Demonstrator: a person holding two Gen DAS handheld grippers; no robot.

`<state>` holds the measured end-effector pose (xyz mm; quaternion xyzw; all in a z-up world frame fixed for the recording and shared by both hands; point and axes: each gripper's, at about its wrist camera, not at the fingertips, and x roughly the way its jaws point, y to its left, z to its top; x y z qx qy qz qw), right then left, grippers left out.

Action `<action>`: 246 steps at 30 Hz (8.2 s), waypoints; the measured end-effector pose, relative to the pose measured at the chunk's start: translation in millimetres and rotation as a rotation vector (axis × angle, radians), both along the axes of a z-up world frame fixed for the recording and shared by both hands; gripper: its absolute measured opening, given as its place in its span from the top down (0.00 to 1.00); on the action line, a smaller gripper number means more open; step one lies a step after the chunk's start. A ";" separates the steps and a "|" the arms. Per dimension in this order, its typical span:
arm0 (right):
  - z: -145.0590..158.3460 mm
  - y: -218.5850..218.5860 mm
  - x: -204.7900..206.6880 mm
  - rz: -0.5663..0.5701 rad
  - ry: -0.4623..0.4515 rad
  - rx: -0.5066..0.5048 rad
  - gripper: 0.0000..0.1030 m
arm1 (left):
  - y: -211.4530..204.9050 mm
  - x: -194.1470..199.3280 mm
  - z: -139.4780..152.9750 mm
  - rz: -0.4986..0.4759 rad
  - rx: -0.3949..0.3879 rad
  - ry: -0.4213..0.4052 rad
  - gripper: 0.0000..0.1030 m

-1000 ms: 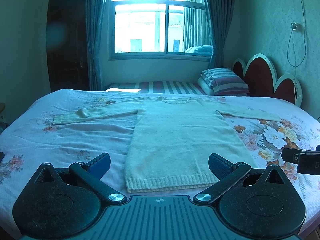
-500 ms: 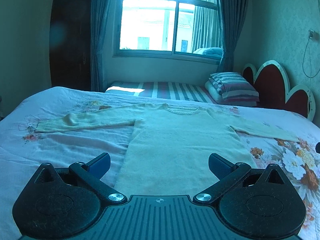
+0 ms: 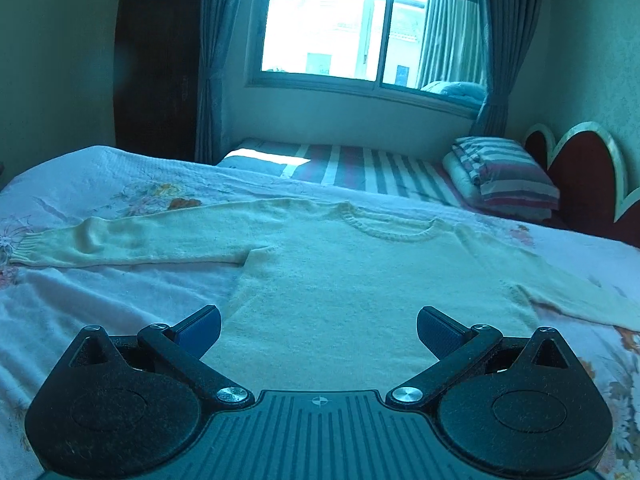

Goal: Fold small clothes

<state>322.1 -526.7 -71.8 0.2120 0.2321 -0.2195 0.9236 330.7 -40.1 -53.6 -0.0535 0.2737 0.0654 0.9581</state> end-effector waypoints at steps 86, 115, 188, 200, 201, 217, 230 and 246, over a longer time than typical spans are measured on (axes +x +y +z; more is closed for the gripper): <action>-1.1 247.4 114.7 0.421 0.062 -0.174 0.76 | 74.5 204.8 -80.7 -0.207 -0.461 0.211 0.62; -28.1 198.4 148.9 0.428 0.169 -0.129 0.80 | 85.5 240.6 -90.3 -0.245 -0.276 0.183 0.98; 10.7 207.1 35.7 0.115 0.138 -0.005 0.61 | 427.0 145.8 -87.6 0.464 -0.797 -0.399 0.98; -1.8 165.6 43.0 0.117 0.144 0.026 0.59 | 398.6 110.1 -55.8 0.383 -0.644 -0.311 0.98; -2.7 162.7 44.4 0.120 0.146 0.028 0.59 | 385.1 110.9 -50.4 0.354 -0.617 -0.304 0.98; -8.1 105.8 44.7 0.127 0.155 -0.015 0.58 | 91.1 193.9 -34.3 -0.175 -0.272 -0.094 0.98; -12.2 78.8 32.6 0.092 0.174 -0.019 0.56 | -39.9 208.5 -57.7 -0.339 -0.141 0.017 0.97; 0.0 135.5 91.8 0.171 0.117 -0.034 0.55 | 47.7 152.2 -54.2 -0.196 -0.112 -0.032 0.31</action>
